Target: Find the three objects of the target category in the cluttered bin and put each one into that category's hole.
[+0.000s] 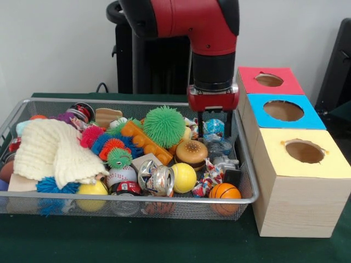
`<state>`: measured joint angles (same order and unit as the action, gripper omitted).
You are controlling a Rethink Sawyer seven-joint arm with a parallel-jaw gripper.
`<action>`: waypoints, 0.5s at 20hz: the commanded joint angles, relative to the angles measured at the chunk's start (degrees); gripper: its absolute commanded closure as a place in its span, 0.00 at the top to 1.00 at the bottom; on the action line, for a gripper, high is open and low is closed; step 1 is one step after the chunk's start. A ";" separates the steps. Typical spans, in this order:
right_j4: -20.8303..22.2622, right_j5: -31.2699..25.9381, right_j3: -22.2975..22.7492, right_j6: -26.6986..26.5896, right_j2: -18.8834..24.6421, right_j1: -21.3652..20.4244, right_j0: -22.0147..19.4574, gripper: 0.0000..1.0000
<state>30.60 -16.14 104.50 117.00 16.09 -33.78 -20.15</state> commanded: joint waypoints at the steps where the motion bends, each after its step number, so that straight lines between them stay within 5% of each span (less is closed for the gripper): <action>1: 0.35 -3.66 -7.20 2.30 -1.28 3.84 3.63 1.00; 7: 0.52 0.24 -7.51 4.45 -3.76 5.61 6.42 1.00; 8: 0.46 0.55 -7.81 4.22 -4.52 5.66 7.02 0.00; 10: 2.28 0.66 -8.70 2.92 -5.23 5.54 7.92 0.00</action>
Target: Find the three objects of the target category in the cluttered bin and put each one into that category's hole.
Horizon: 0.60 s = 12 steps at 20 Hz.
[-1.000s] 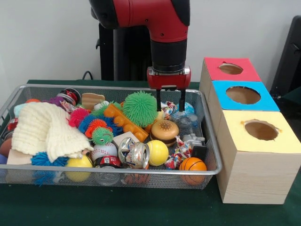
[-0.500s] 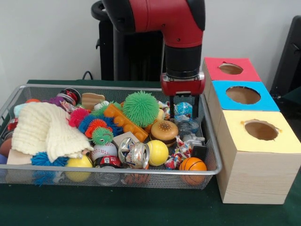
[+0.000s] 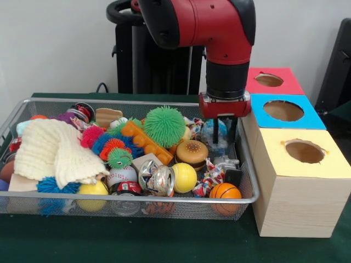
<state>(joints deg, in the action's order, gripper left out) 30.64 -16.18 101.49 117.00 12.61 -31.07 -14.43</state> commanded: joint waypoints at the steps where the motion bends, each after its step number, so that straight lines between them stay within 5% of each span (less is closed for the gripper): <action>1: 1.96 1.10 -5.63 3.33 -1.98 2.80 2.26 0.00; 12: 0.95 1.05 -4.16 1.04 0.52 2.57 -1.20 0.00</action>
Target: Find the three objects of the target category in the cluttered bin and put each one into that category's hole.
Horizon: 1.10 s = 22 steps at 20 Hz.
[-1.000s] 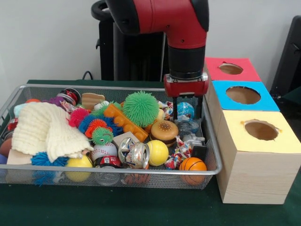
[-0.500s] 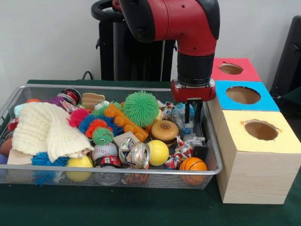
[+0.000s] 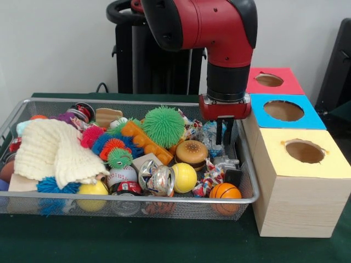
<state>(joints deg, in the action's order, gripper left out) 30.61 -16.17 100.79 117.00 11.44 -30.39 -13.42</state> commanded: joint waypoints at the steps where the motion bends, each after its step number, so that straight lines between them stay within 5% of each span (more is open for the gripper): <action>1: 1.07 1.03 -3.42 0.78 1.85 1.91 -2.52 0.00; 13: 3.59 -1.98 4.21 -7.48 8.65 -1.74 -12.68 0.00; 18: 3.29 -5.92 6.54 -8.64 9.27 -5.00 -15.66 0.00; 22: -0.01 -7.07 5.93 -6.63 10.86 -11.76 -16.79 0.00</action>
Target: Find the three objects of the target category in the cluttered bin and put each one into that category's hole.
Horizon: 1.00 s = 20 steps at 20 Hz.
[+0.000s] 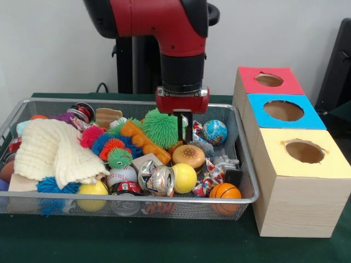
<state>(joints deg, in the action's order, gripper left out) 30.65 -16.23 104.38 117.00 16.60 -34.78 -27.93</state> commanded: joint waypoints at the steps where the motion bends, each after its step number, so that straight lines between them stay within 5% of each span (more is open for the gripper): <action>1: -0.83 -8.14 2.36 -6.91 6.43 -8.10 -2.53 0.00; 7: -1.01 -9.12 4.33 -5.76 6.75 -9.87 -2.73 0.00; 15: 2.88 -2.43 2.36 1.14 0.41 -5.64 2.31 0.00; 16: 2.36 -3.33 2.27 1.06 -0.14 -5.68 2.66 1.00; 20: 2.38 -2.94 1.91 1.32 -0.63 -5.30 3.29 1.00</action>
<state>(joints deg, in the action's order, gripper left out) 30.64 -18.52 105.56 117.00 16.69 -42.45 -25.35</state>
